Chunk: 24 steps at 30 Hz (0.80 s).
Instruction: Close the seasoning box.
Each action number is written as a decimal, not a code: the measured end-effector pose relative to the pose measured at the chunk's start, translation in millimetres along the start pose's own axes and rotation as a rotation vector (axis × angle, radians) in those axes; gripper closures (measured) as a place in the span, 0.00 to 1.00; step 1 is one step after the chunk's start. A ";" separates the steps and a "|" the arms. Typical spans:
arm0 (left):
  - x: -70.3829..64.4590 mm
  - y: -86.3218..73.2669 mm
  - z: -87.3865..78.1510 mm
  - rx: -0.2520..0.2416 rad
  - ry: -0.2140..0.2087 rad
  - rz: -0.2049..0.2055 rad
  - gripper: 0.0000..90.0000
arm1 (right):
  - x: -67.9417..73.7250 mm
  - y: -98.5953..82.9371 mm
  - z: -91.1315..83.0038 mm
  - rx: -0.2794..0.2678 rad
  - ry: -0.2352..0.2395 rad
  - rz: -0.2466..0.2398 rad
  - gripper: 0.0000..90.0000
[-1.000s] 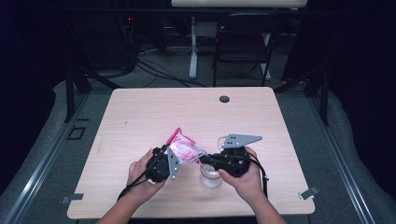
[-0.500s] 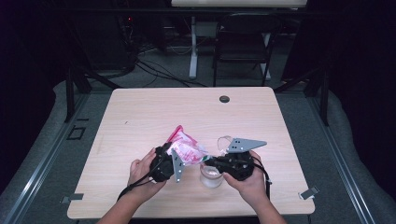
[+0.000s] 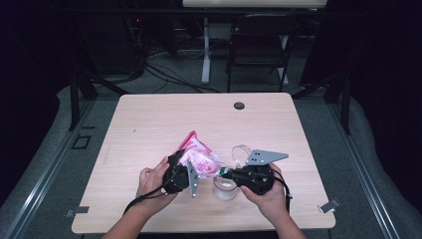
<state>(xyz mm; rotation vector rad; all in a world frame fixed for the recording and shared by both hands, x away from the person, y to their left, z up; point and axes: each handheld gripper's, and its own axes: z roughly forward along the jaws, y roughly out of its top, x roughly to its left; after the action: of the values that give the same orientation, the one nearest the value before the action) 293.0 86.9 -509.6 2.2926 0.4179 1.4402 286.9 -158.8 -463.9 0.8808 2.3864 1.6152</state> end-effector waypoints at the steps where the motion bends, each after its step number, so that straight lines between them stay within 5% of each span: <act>1: 0.0 0.3 -0.1 0.001 -0.001 0.003 0.66 | 0.2 -0.7 0.3 -0.006 -0.002 0.005 1.00; 24: 4.5 8.1 -4.6 0.026 0.022 0.097 0.66 | -2.9 -3.1 -2.2 -0.016 0.009 0.013 1.00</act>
<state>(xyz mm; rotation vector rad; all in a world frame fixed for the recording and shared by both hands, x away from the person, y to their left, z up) 291.1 82.6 -500.4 2.3490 0.3386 1.5153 287.1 -163.0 -466.3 0.8896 2.3753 1.6439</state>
